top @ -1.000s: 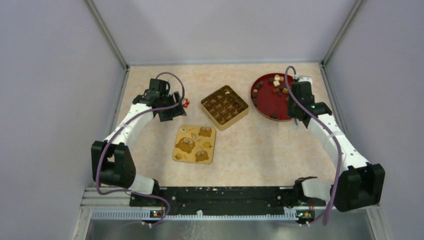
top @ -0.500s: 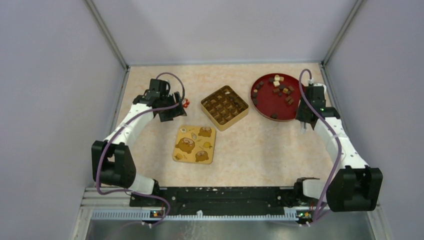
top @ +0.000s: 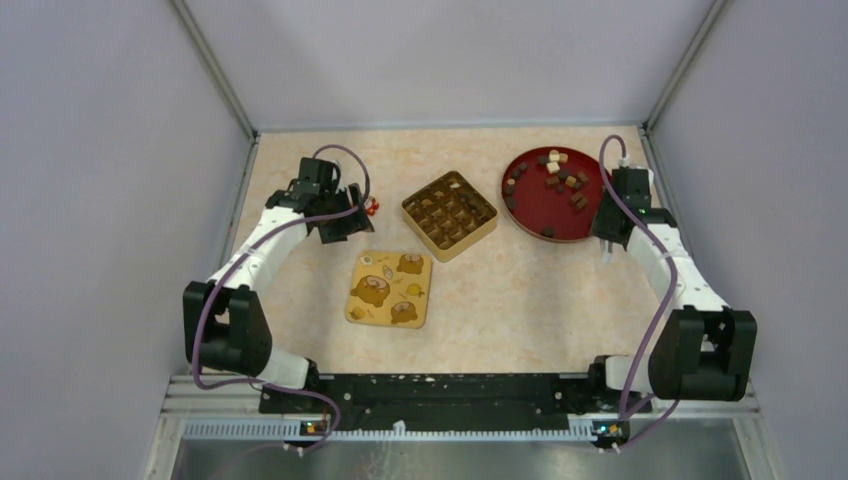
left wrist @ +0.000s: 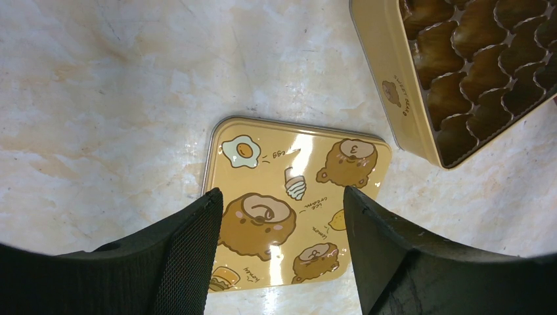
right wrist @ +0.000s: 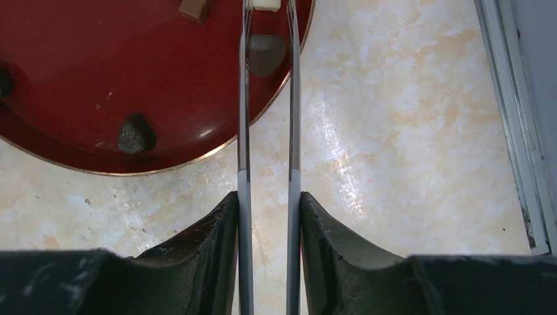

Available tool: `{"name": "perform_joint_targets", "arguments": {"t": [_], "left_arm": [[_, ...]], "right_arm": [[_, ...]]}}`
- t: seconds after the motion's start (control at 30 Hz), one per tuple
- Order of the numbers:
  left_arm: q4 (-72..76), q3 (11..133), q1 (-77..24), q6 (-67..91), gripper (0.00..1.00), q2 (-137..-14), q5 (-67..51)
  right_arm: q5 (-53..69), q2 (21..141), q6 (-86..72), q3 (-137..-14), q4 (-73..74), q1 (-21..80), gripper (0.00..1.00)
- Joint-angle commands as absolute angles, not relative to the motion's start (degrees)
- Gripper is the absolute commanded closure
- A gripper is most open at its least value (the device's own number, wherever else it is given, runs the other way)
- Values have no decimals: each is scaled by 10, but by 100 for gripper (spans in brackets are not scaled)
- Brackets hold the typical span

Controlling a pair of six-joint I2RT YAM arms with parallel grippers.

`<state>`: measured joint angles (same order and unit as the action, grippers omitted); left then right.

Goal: Pack the chocolate

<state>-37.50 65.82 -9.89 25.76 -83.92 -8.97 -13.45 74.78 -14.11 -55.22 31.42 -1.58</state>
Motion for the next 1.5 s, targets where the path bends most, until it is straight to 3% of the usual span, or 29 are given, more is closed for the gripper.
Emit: {"name": "perform_joint_targets", "arguments": {"t": [0.0, 0.53, 0.87, 1.1, 1.23, 1.47], "left_arm": [[-361, 675, -97, 252, 27, -839, -93], [-363, 686, -97, 255, 27, -851, -95], [-366, 691, -97, 249, 28, -854, -95], [-368, 687, -97, 251, 28, -847, -92], [-367, 682, -97, 250, 28, -844, -88], [-363, 685, -97, 255, 28, -847, -91]], "right_arm": [[-141, 753, -137, -589, 277, -23, 64], [-116, 815, -130, -594, 243, -37, 62], [-111, 786, -129, -596, 252, -37, 87], [-53, 730, -126, -622, 295, -34, 93], [-22, 691, -129, -636, 321, -5, 93], [-3, 669, -144, -669, 363, 143, 93]]}}
